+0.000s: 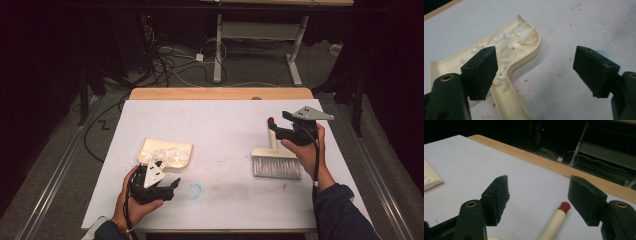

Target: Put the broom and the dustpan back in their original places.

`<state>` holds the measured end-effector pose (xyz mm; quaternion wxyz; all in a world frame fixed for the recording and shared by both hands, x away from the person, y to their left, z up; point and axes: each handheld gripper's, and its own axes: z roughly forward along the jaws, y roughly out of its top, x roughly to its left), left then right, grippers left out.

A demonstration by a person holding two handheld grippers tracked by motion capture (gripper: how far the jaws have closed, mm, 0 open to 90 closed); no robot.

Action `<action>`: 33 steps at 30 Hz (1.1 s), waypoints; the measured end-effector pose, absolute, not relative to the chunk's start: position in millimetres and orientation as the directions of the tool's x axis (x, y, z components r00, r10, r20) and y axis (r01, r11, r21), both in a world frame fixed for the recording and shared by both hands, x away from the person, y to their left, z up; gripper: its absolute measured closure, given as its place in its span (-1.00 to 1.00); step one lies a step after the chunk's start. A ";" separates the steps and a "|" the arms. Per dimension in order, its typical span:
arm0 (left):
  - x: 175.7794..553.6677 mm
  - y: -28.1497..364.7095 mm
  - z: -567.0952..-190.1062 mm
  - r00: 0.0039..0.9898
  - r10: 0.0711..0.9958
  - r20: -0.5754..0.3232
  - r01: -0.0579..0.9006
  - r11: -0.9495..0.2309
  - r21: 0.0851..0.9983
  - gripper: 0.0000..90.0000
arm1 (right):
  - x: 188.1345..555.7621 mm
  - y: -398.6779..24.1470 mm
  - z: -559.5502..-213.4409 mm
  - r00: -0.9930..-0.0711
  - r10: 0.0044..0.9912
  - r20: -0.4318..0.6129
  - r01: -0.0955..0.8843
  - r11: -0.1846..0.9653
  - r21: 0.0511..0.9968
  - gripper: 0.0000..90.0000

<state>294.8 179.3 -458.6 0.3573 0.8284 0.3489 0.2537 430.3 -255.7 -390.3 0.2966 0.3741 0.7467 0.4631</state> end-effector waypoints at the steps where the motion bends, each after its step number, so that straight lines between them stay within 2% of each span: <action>1: 294.7 179.0 -458.8 0.627 0.759 0.176 0.396 -0.504 0.767 -0.57 | 429.3 -254.7 -390.1 -0.539 0.836 -0.100 0.277 0.288 0.917 -0.28; 25: 293.1 176.9 -459.7 0.641 0.743 0.192 0.385 -0.527 0.757 -0.58 | 380.3 -244.0 -371.0 -0.575 0.802 -0.160 0.162 0.304 0.939 -0.54; 33: 293.9 176.5 -459.8 0.646 0.735 0.204 0.374 -0.538 0.755 -0.58 | 364.9 -243.2 -370.4 -0.581 0.788 -0.203 0.137 0.341 0.930 -0.57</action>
